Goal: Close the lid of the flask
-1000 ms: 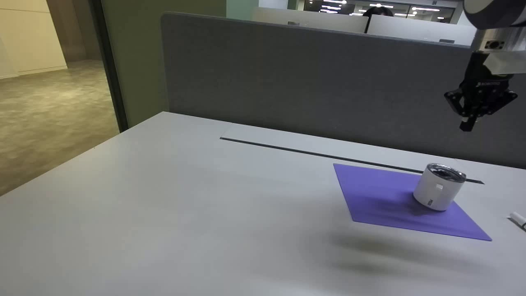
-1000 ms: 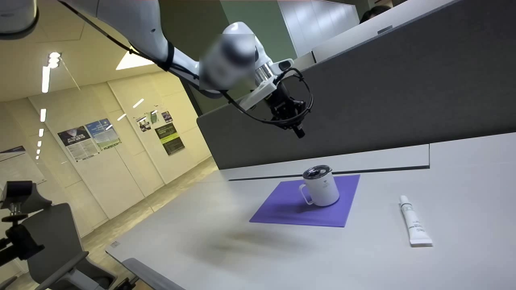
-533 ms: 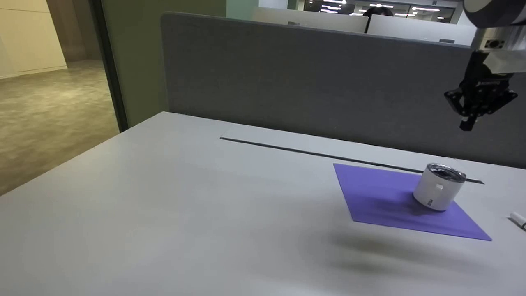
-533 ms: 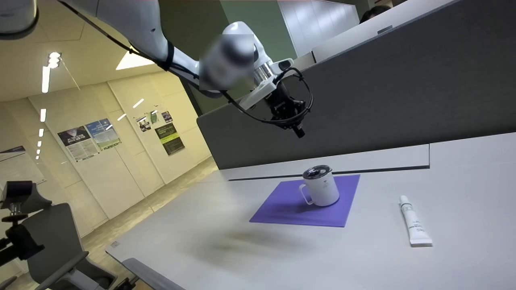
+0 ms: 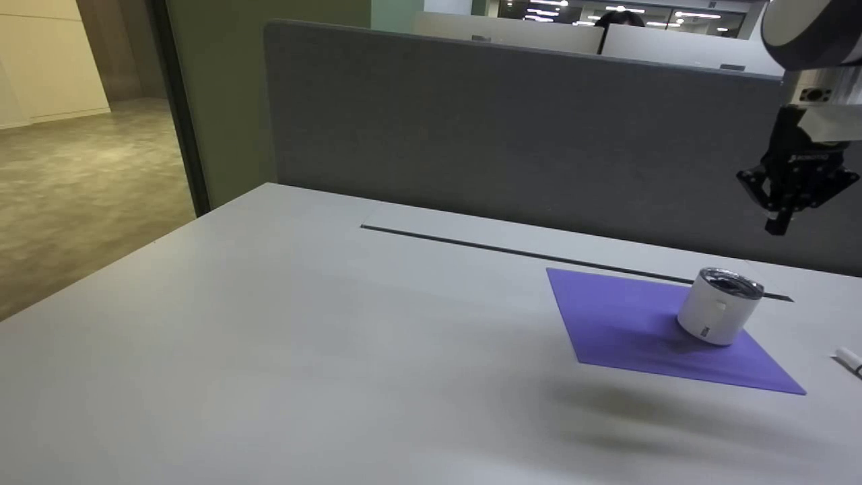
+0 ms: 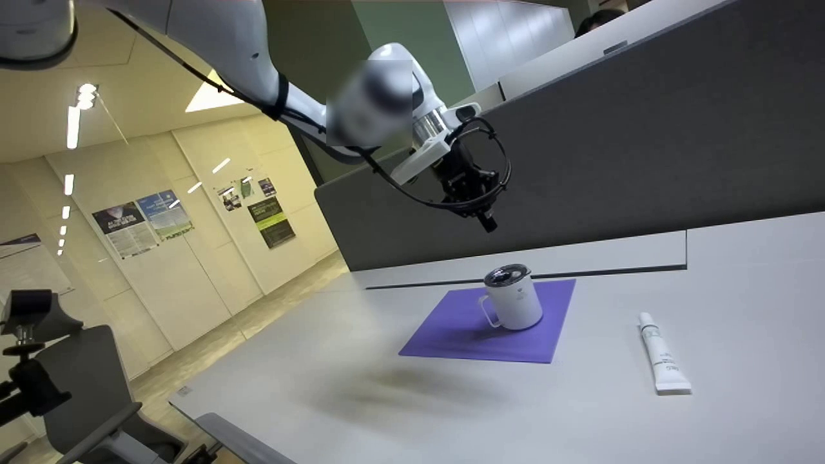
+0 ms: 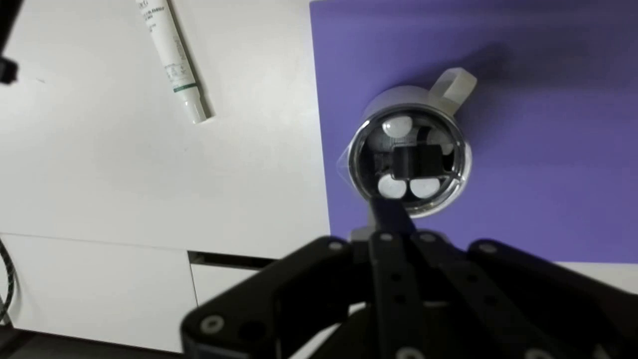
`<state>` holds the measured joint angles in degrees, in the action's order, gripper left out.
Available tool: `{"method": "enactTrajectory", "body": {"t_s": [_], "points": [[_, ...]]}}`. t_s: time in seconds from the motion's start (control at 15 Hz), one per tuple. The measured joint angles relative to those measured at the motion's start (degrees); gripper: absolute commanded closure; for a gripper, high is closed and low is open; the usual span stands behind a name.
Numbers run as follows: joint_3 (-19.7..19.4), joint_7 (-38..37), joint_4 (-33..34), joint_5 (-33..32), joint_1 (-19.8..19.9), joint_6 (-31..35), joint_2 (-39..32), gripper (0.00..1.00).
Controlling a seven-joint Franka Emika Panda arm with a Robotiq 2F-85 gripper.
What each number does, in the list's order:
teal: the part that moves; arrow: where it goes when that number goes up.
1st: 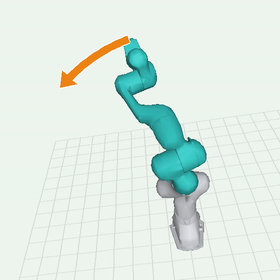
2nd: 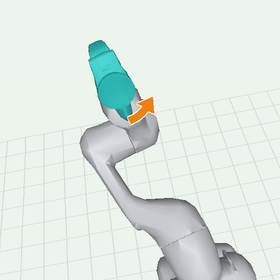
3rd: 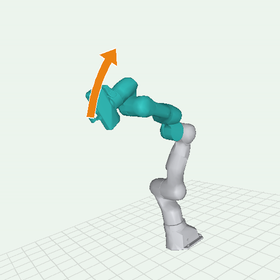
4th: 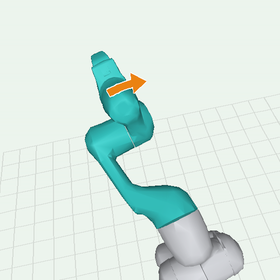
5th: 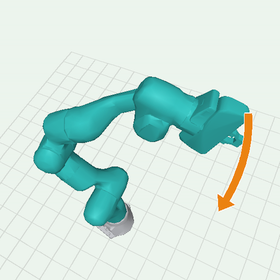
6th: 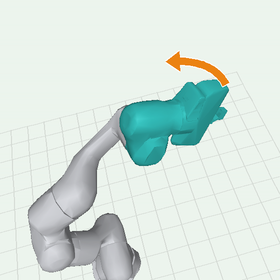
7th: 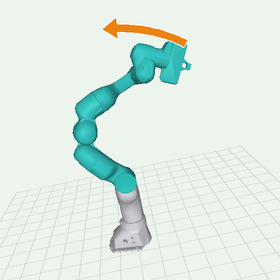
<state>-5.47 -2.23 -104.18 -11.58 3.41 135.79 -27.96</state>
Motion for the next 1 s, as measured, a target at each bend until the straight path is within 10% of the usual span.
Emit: {"method": "enactTrajectory", "body": {"t_s": [1.0], "points": [[-1.0,-0.1,4.3,2.5,-0.1,3.9,-11.4,1.0]]}}
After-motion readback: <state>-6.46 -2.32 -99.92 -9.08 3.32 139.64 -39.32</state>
